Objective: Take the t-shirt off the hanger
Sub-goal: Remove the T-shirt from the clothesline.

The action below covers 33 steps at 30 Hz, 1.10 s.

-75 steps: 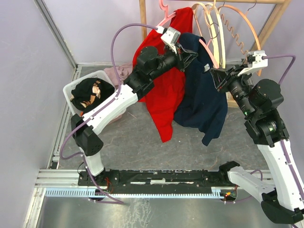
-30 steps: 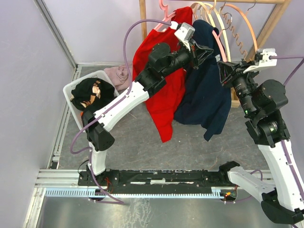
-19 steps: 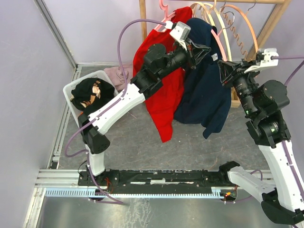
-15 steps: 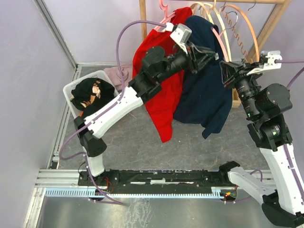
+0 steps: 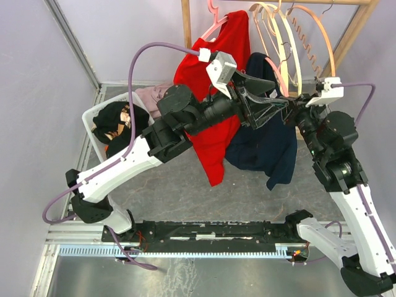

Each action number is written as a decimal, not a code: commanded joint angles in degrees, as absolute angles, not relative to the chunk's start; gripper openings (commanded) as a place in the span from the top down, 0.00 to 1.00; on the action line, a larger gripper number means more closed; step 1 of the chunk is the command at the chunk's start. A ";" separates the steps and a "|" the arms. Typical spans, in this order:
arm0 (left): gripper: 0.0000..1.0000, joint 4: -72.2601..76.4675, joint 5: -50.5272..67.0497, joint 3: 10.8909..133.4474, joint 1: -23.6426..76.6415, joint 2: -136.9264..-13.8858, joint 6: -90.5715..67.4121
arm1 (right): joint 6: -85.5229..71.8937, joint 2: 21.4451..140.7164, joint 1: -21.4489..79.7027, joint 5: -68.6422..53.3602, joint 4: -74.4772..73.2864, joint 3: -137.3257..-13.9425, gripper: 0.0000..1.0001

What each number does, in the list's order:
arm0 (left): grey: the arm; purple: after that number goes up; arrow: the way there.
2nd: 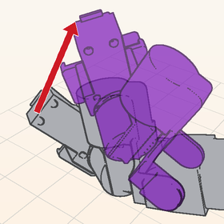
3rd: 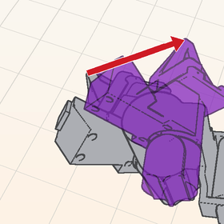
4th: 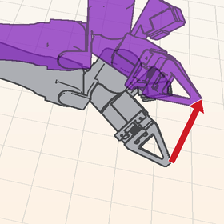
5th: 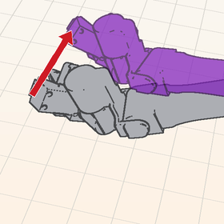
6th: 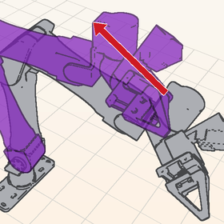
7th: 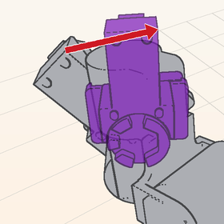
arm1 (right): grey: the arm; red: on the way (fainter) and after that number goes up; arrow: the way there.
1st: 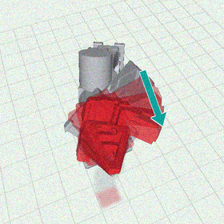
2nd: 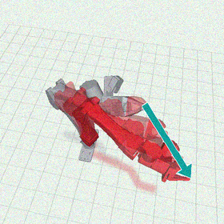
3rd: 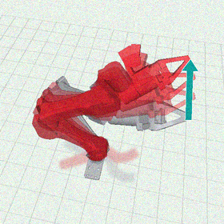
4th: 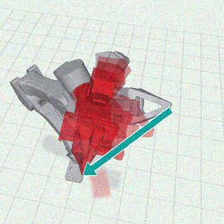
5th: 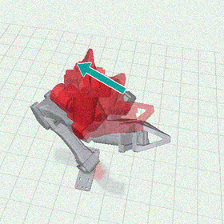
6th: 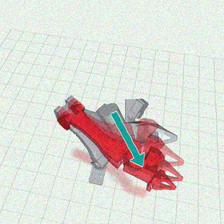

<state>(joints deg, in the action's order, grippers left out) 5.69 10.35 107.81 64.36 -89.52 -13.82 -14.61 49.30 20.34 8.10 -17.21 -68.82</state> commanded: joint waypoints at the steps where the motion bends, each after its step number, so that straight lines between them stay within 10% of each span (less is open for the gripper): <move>1: 0.29 2.08 -1.66 106.35 64.61 -87.82 -9.82 | -13.54 45.43 20.17 8.51 -9.55 -69.81 0.99; 33: 0.22 -8.74 -31.59 124.62 58.90 -107.36 -4.79 | -14.67 37.83 20.21 2.13 -11.85 -70.88 0.99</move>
<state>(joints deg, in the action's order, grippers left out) -10.79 -31.40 121.99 61.45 -107.39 -4.14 -14.28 39.75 20.34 3.33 -18.31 -68.79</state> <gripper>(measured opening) 0.799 0.234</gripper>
